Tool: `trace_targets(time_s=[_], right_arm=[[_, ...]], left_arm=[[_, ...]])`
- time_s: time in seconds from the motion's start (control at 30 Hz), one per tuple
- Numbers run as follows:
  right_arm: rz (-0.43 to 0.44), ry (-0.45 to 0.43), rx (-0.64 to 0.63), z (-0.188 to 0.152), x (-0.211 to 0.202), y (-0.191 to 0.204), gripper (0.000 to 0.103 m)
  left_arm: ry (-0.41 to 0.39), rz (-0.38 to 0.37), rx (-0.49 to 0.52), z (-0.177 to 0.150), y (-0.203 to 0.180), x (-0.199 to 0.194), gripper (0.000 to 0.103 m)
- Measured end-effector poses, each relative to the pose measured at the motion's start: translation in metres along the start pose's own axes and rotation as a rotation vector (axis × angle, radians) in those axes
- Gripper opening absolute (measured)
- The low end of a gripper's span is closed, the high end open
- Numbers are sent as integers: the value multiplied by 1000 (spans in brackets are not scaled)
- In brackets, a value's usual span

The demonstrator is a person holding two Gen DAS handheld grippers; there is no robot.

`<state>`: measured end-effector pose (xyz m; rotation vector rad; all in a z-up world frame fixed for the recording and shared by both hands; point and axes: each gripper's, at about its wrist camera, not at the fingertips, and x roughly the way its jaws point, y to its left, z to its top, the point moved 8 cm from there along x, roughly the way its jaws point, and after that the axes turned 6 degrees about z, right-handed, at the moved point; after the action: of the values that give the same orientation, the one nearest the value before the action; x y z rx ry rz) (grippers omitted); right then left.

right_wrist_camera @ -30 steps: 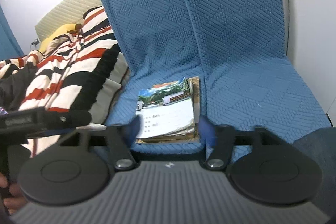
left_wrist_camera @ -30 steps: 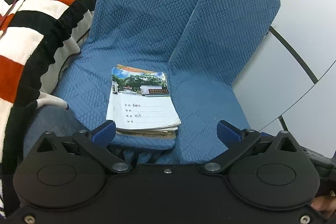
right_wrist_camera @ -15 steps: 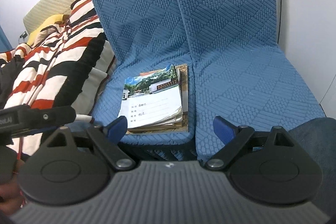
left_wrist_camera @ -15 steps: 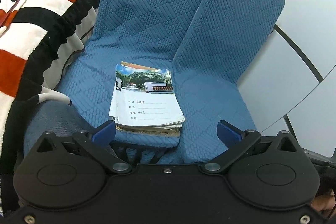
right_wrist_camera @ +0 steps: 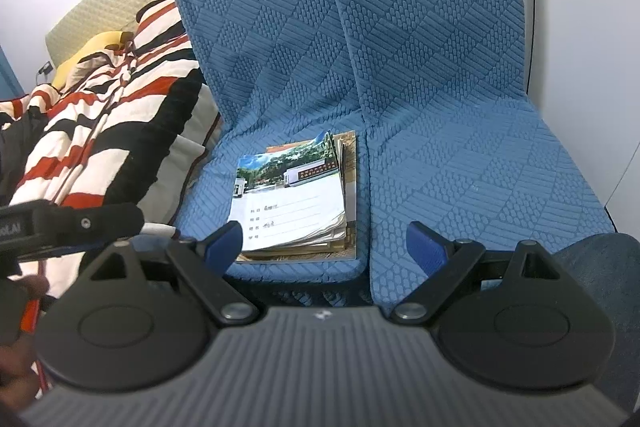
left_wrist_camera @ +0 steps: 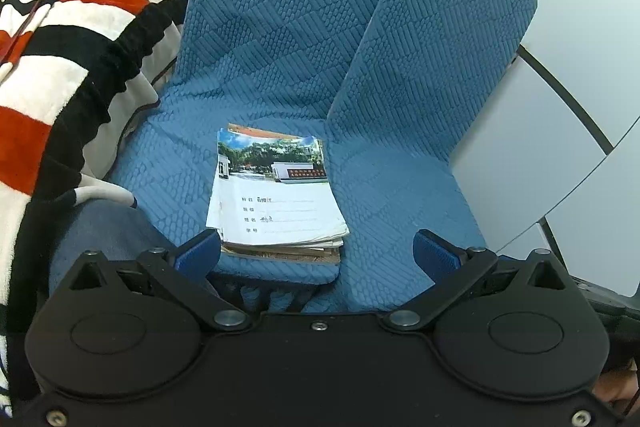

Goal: Organize objects

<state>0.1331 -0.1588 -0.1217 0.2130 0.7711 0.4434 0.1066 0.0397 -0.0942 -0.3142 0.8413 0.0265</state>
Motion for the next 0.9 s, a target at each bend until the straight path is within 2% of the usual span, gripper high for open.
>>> trace_targets(time_s=[0.9], right_arm=[[-7, 18, 24, -3, 4, -3, 90]], left_arm=[[-1, 16, 26, -1, -2, 5, 103]])
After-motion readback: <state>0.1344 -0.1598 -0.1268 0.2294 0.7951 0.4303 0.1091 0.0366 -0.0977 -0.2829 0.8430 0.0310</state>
